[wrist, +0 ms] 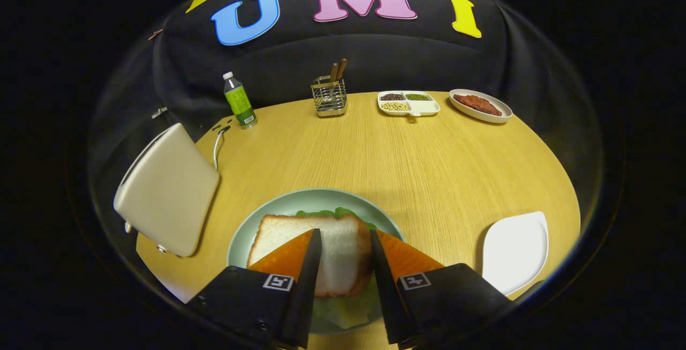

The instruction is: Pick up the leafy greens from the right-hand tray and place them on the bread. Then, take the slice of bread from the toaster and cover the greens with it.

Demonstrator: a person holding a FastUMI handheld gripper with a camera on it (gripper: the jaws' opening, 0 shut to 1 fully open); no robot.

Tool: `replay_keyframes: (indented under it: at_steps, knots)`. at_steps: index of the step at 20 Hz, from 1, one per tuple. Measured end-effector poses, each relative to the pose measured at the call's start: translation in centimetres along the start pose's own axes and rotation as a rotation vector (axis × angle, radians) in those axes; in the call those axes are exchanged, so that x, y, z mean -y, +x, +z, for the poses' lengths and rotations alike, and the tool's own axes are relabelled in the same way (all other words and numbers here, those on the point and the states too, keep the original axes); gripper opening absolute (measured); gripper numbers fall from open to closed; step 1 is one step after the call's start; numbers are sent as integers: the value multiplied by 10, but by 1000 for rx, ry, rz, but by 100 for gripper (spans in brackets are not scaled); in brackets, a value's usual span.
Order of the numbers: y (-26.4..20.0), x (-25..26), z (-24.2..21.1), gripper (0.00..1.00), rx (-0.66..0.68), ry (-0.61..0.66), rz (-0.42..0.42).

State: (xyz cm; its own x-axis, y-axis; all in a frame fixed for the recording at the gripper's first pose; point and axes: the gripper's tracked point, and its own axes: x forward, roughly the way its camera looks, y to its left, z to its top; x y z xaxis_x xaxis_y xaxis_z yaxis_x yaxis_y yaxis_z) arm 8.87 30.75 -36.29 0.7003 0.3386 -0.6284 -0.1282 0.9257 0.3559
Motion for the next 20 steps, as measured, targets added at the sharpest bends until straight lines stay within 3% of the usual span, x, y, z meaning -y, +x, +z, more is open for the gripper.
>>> replay_keyframes:
  at_steps: [3,8,12,20]
  knots:
    - [1,5,2,66,2,-25,-24]
    - [-11,21,20,100,11,-26,-62]
    - [-54,27,73,100,127,-51,-52]
    - [-191,30,183,99,433,-183,-26]
